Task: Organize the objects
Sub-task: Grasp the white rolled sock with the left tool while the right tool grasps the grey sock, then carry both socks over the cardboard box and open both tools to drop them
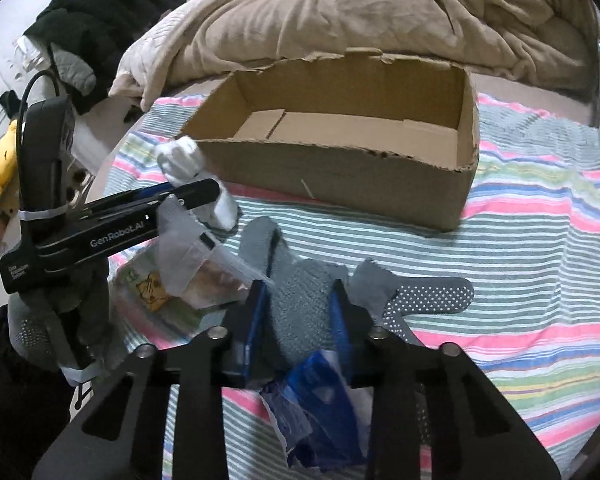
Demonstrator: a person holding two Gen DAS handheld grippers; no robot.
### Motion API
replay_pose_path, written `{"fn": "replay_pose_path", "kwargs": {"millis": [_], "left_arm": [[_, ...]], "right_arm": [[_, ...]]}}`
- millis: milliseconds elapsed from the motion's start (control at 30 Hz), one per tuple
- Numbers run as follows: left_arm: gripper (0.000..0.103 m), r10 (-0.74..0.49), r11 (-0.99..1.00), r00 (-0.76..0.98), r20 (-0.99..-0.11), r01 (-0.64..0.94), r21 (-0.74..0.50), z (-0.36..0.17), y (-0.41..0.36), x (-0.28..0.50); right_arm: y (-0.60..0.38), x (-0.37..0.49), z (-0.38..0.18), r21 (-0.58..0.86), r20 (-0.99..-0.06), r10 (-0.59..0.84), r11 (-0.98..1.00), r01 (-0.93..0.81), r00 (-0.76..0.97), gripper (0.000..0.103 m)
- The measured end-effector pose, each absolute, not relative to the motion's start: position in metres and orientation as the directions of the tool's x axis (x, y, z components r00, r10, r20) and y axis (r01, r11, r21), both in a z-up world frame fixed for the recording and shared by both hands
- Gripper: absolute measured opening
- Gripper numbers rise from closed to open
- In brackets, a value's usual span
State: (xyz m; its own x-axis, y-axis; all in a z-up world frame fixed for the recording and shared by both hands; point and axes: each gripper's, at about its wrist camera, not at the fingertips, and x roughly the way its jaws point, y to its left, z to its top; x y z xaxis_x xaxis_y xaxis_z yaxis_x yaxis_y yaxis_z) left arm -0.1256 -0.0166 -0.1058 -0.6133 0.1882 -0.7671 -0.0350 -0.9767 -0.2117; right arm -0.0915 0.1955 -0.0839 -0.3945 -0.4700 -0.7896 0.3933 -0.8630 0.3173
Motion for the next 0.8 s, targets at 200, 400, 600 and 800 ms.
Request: {"fn": "replay_pose_path", "kwargs": {"millis": [200, 400, 600, 800], "left_arm": [[0.036, 0.192, -0.975, -0.652, -0.733, -0.04, -0.22, -0.086, -0.022, -0.111], [0.036, 0.195, -0.975, -0.675, -0.711, -0.054, -0.217, -0.064, -0.022, -0.096], [0.036, 0.217, -0.972, -0.697, -0.683, -0.09, -0.216, -0.041, -0.016, -0.085], [0.036, 0.227, -0.972, -0.717, -0.659, -0.121, -0.202, -0.02, -0.006, -0.085]], "right_arm": [[0.2, -0.083, -0.061, 0.295, -0.766, -0.464, -0.868, 0.398, -0.444, 0.02], [0.204, -0.075, -0.038, 0.27, -0.737, -0.456, -0.875, 0.401, -0.499, 0.02], [0.213, -0.071, -0.013, 0.257, -0.698, -0.45, -0.884, 0.392, -0.558, 0.02], [0.225, -0.079, 0.01, 0.245, -0.653, -0.452, -0.885, 0.395, -0.608, 0.02]]}}
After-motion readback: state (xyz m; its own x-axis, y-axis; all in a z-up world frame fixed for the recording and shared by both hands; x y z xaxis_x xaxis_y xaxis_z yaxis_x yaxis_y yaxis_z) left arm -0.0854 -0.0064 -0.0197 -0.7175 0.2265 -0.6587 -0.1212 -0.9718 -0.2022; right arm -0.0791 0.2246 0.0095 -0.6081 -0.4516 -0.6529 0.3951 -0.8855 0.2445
